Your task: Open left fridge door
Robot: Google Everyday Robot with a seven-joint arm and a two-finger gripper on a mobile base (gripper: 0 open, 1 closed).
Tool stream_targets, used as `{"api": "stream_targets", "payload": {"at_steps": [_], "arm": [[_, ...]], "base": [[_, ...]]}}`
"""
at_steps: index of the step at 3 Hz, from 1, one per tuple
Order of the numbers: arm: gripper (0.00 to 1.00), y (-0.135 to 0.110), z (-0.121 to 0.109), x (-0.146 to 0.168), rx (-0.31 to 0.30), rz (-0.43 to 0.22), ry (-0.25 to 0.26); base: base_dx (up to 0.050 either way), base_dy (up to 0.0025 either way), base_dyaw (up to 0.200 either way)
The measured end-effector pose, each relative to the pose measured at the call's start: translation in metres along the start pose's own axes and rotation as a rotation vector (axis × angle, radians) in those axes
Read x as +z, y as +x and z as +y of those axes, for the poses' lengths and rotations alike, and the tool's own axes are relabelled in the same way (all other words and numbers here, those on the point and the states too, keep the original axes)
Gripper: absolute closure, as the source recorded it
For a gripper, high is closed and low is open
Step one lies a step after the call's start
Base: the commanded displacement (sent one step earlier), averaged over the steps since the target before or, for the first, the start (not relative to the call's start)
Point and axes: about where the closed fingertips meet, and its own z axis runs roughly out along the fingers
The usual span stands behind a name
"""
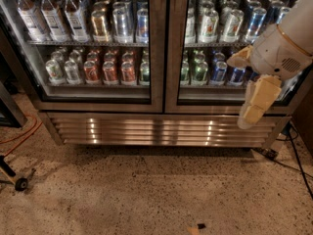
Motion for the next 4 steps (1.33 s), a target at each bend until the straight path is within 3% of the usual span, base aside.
{"api": "stream_targets", "payload": {"at_steps": [1, 2, 3, 4], "arm": [[0.00, 0.002, -0.001, -0.005, -0.042, -0.204, -0.070], [0.00, -0.012, -0.002, -0.007, -0.046, -0.270, -0.079], [0.00, -0.012, -0.004, -0.003, -0.040, -0.277, -0.080], [0.00, -0.026, 0.001, 0.007, -0.044, -0.339, -0.092]], "base": [[0.000, 0.00000, 0.000], [0.000, 0.00000, 0.000], [0.000, 0.00000, 0.000], [0.000, 0.00000, 0.000]]}}
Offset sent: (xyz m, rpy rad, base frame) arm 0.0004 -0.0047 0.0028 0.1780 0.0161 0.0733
